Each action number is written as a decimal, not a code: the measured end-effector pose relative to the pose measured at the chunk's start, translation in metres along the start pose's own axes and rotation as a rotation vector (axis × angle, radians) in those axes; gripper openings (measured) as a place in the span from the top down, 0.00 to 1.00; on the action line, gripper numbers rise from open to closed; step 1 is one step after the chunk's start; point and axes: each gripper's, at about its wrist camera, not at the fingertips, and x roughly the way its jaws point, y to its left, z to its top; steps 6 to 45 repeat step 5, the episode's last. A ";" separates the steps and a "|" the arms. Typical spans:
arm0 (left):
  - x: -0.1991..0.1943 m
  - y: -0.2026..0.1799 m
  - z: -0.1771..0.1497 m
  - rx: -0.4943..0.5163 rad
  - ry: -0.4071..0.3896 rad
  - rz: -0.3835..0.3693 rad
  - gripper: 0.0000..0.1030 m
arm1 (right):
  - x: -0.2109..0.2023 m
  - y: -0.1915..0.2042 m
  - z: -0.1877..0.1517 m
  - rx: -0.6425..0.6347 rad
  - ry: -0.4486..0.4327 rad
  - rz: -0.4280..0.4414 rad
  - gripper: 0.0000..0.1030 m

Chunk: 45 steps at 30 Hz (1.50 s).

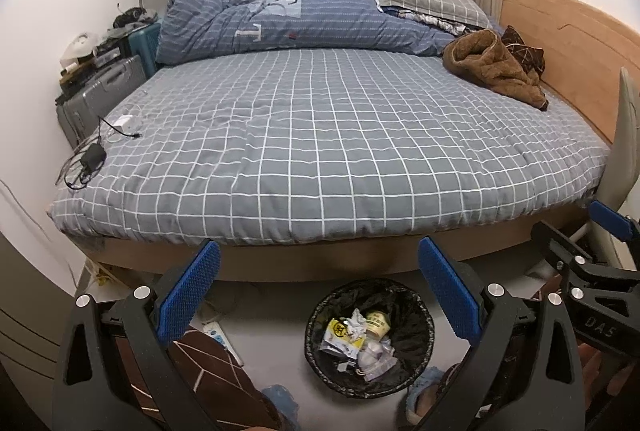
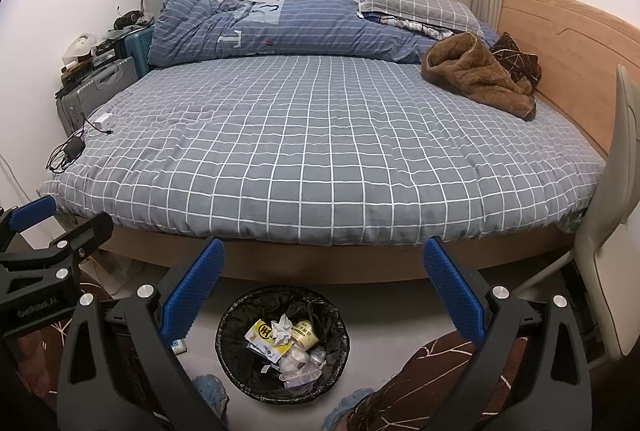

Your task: Collect trash

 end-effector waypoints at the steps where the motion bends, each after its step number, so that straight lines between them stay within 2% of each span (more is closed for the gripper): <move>1: 0.000 0.000 0.000 0.000 0.000 -0.005 0.06 | 0.000 0.000 0.001 -0.001 0.000 -0.001 0.07; 4: 0.000 0.001 -0.001 -0.013 0.000 -0.022 0.06 | 0.000 0.000 0.000 -0.002 0.000 0.000 0.07; 45: 0.000 0.002 -0.001 -0.014 0.000 -0.019 0.06 | 0.000 0.001 -0.001 -0.001 0.000 0.000 0.07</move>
